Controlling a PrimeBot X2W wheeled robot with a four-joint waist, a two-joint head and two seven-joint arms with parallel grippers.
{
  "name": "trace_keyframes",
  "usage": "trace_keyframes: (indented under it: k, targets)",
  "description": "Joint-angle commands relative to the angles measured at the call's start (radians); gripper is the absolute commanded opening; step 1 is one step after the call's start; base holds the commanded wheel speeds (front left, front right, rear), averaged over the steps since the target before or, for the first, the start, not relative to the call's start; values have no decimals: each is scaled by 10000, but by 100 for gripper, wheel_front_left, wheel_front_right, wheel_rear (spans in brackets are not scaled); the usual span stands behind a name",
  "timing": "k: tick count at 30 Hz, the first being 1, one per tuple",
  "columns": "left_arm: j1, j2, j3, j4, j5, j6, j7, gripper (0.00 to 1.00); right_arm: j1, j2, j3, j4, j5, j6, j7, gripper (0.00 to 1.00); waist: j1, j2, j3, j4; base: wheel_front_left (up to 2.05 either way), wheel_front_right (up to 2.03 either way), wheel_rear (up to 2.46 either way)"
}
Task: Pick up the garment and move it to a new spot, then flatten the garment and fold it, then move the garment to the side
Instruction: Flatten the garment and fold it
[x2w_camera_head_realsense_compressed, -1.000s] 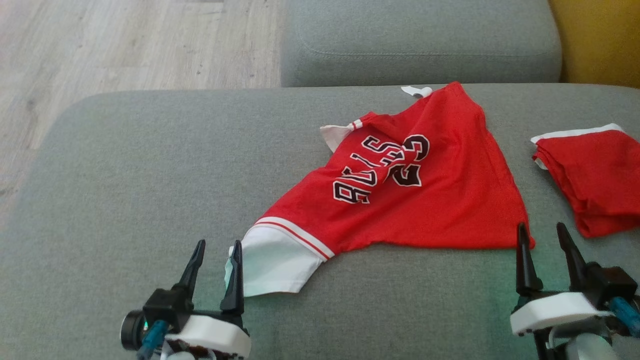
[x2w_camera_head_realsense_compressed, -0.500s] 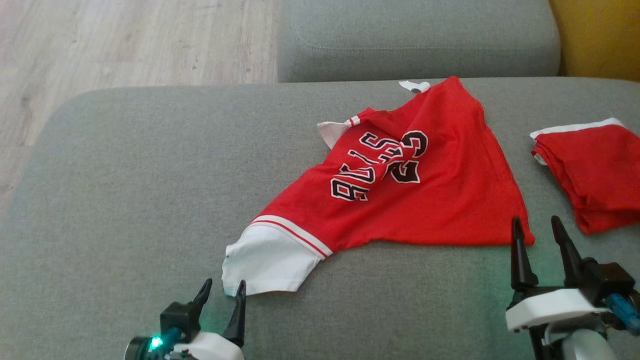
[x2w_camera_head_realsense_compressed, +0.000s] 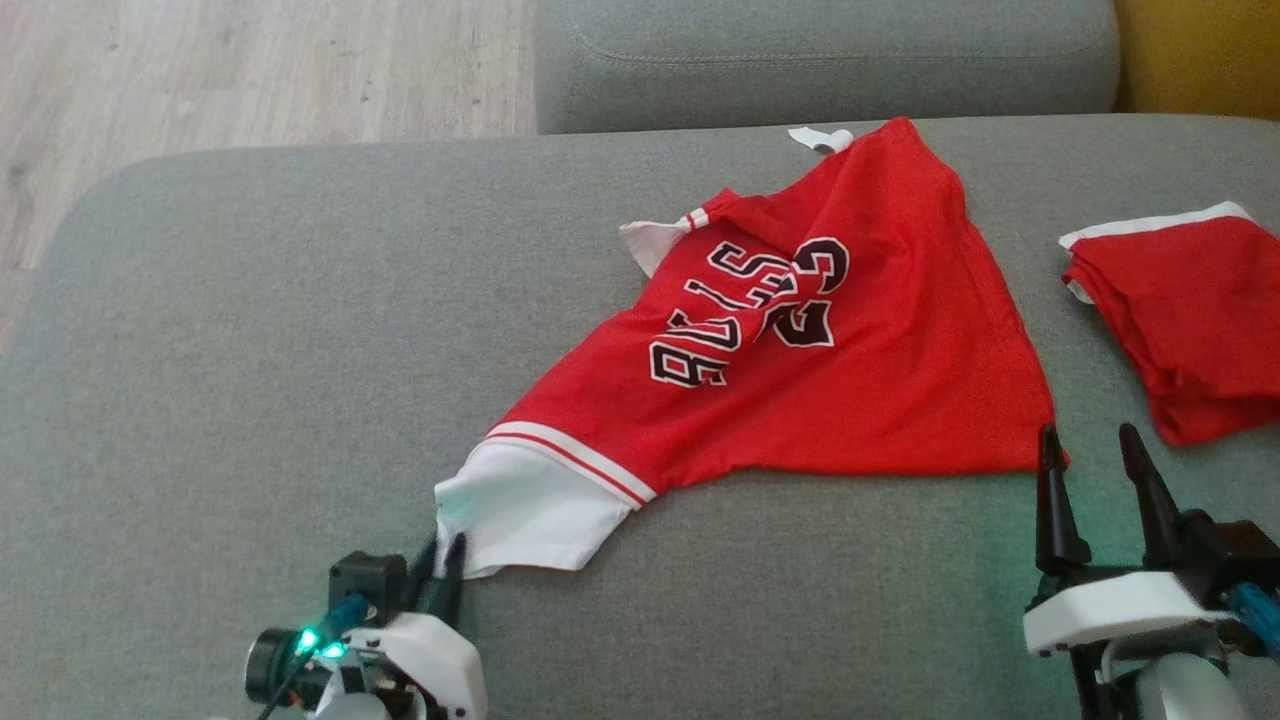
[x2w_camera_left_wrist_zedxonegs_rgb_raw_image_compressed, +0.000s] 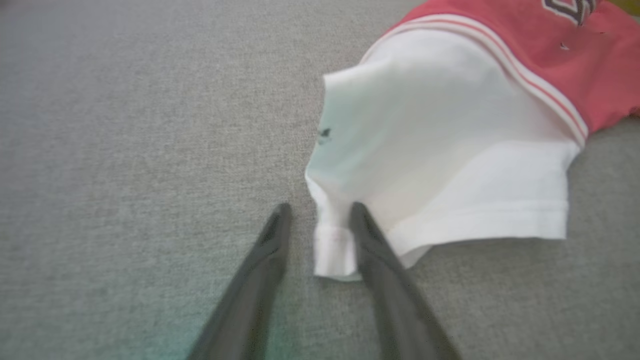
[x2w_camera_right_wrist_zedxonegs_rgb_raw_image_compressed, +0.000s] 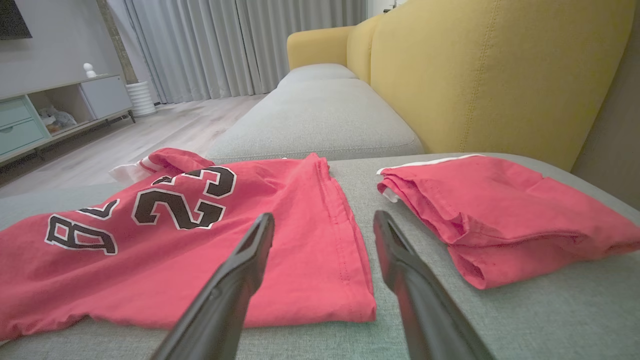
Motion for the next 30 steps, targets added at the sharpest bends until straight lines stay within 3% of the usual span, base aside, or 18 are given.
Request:
trace_keyframes:
  k: [1, 6, 18, 28, 29, 30]
  targets:
    - [-250, 148, 154, -6, -48, -80, 92, 0, -473, -59, 177, -255, -94, -7, -19, 100, -1, -1, -24, 45, 0, 0, 0]
    - [-313, 180, 112, -350, -189, -266, -125, 0, -611, -59, -98, 173, -367, -7, 497, 100, -1, -1, -90, 228, 0, 0, 0]
    - [-204, 368, 138, -2981, -80, 98, -1047, 0, -1892, -59, -1638, 2811, -859, -7, 1856, 100, -1, -1, -116, 839, 0, 0, 0]
    - [123, 393, -115, -4080, -30, 219, -980, 0, -2927, -59, -2374, 5167, -1400, -7, 1696, 100, -1, -1, 20, 1104, 0, 0, 0]
    - [147, 401, -133, -4135, -33, 227, -954, 0, -3012, -59, -2407, 5379, -1455, -7, 1671, 82, -1, -1, 26, 1108, 0, 0, 0]
    - [170, 413, -148, -4180, -35, 237, -930, 0, -3094, -59, -2434, 5566, -1519, -7, 1641, 32, -1, -1, 34, 1106, 0, 0, 0]
